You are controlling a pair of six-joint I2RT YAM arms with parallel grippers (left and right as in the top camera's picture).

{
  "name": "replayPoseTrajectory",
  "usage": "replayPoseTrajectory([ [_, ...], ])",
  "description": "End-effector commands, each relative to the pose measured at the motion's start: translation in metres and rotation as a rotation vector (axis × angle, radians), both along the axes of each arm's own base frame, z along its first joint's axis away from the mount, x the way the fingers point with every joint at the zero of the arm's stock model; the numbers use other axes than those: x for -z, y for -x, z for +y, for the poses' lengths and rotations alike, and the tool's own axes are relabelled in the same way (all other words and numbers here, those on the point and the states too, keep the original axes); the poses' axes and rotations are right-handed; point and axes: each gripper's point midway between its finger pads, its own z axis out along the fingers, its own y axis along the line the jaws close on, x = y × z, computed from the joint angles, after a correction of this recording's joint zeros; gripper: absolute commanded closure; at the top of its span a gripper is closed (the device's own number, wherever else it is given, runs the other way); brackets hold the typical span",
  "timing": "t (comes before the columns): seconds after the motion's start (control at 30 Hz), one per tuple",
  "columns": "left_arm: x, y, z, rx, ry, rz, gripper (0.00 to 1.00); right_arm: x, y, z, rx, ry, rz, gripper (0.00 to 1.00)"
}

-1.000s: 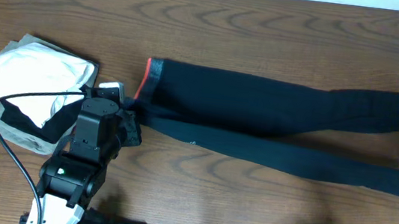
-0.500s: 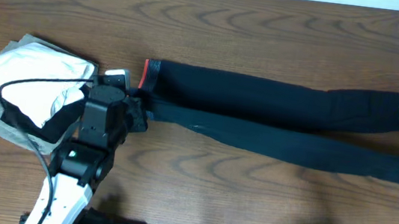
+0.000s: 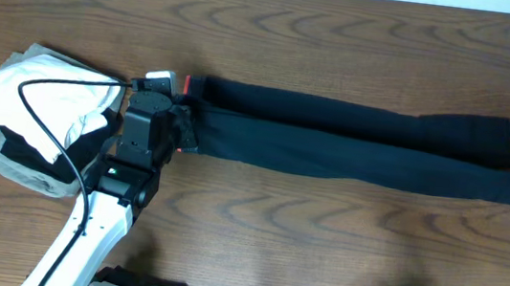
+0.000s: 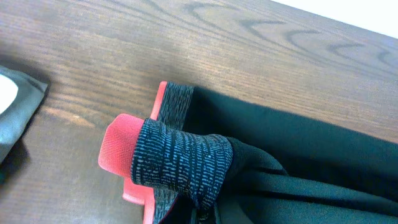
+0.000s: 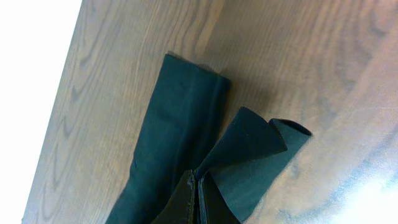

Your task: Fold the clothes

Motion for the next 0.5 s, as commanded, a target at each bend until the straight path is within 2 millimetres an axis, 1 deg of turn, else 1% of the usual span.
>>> replayPoseTrajectory([
  [0.0, -0.006, -0.01, 0.006, -0.033, -0.011, -0.027, 0.94, 0.006, -0.012, -0.001, -0.002, 0.021, 0.025, 0.99],
  [0.13, -0.002, -0.017, 0.004, -0.033, -0.01, -0.031, 0.94, 0.011, -0.021, -0.002, -0.013, 0.058, 0.053, 0.99],
  [0.47, 0.012, -0.039, 0.0, -0.033, -0.006, -0.049, 0.94, 0.013, -0.047, -0.007, -0.064, 0.08, 0.084, 0.99],
])
